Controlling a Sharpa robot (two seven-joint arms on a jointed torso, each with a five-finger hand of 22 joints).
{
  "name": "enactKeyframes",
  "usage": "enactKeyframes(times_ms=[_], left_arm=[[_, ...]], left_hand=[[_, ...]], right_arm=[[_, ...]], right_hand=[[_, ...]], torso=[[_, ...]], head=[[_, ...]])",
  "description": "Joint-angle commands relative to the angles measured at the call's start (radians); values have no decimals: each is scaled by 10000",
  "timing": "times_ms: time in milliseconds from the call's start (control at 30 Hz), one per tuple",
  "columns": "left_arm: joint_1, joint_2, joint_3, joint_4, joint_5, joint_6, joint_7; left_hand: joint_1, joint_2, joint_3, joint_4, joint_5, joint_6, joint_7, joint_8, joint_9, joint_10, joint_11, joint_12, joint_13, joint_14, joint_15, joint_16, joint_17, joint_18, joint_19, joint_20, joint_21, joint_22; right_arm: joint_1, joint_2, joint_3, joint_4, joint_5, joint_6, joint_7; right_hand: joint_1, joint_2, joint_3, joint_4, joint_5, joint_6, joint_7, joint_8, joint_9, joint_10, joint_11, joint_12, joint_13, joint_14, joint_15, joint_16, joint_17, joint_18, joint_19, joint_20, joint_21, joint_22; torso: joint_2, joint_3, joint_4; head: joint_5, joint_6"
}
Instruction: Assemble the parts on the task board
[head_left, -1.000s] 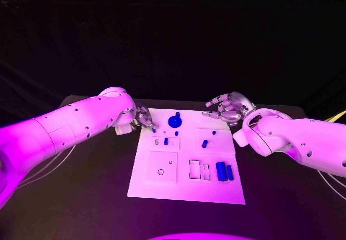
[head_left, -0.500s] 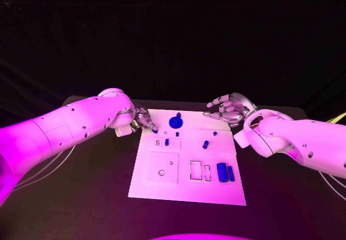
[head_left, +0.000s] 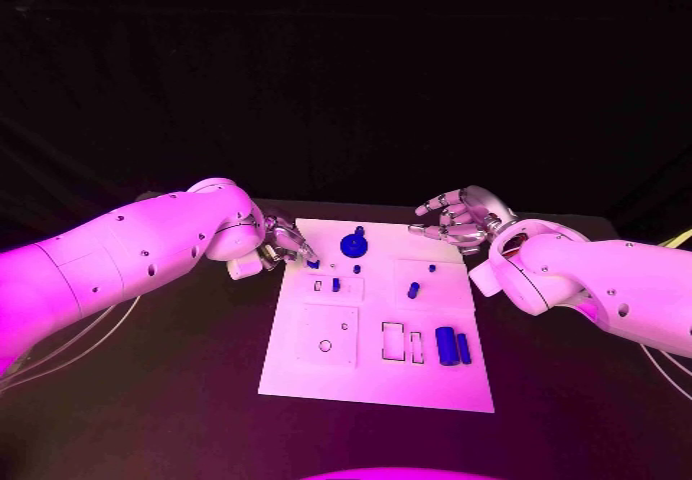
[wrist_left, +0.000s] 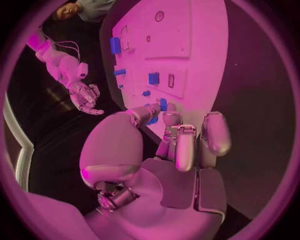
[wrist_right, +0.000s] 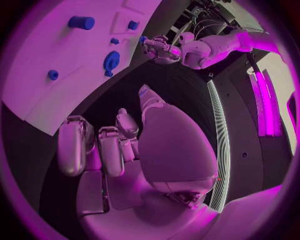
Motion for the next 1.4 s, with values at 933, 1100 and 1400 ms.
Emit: enactKeyframes(times_ms=[933, 1100, 1400], left_arm=[[-153, -405, -386, 1451, -1767, -712, -88], [-178, -389, -421, 1510, -1808, -654, -89], [-188, -374, -446, 1544, -2109, -652, -117]], left_hand=[[-615, -2, 1636, -964, 2391, 836, -525, 1042, 989, 1444, -485, 661, 948, 1107, -308, 197, 2787, -182, 845, -171, 429, 903], [-635, 3, 1626, -958, 2402, 865, -540, 1056, 999, 1481, -497, 688, 991, 1107, -316, 197, 2787, -183, 850, -177, 432, 910], [-653, 5, 1615, -955, 2415, 897, -557, 1070, 1009, 1526, -511, 725, 1051, 1107, -324, 197, 2787, -190, 870, -184, 445, 942]], right_arm=[[-25, -10, 0, -6, -7, 50, 54], [-27, -7, 0, -5, -8, 60, 60], [-28, -19, 0, 4, -8, 59, 60]], right_hand=[[-291, 179, 164, 13, 37, -101, -22, 225, 101, -96, -43, 117, -16, 628, -128, -96, 1387, 228, -75, -30, -34, 1114], [-291, 179, 164, 13, 37, -101, -22, 225, 101, -96, -43, 117, -16, 628, -128, -96, 1387, 228, -75, -30, -34, 1114], [-291, 179, 164, 13, 37, -101, -22, 225, 101, -96, -43, 117, -16, 628, -128, -96, 1387, 228, -75, -30, -34, 1114]], torso=[[29, -15, -14], [34, -10, -21], [27, -3, -19]], head=[[119, -67], [112, -89], [109, -119]])
